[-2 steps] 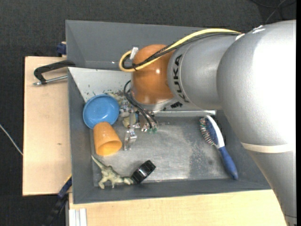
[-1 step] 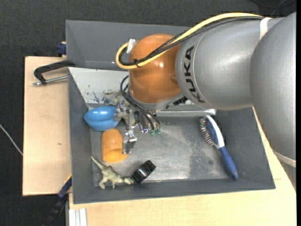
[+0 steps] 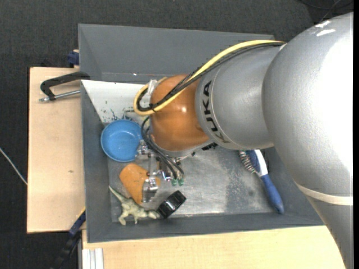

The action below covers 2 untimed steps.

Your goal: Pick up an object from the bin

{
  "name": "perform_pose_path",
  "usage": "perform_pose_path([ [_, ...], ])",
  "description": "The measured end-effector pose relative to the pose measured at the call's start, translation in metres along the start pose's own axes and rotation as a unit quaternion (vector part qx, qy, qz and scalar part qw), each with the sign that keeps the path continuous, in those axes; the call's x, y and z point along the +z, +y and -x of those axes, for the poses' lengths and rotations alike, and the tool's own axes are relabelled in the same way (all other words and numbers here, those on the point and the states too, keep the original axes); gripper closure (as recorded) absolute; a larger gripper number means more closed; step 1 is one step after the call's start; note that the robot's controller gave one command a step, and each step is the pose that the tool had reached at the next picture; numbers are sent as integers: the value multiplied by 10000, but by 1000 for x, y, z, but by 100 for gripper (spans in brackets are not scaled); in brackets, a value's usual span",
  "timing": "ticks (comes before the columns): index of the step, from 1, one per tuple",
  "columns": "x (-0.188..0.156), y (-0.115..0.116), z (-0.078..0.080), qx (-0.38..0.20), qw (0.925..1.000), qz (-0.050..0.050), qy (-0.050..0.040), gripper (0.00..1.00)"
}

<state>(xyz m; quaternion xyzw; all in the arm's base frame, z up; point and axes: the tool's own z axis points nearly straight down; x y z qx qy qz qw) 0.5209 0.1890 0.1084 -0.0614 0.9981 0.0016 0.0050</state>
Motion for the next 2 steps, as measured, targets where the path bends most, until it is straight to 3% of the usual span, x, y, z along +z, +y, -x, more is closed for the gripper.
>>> perform_pose_path([
  [1, -3, -1, 4, 21, 10000, 10, -59, 100],
  [2, -126, 9, 4, 155, 9999, 12, -21, 100],
])
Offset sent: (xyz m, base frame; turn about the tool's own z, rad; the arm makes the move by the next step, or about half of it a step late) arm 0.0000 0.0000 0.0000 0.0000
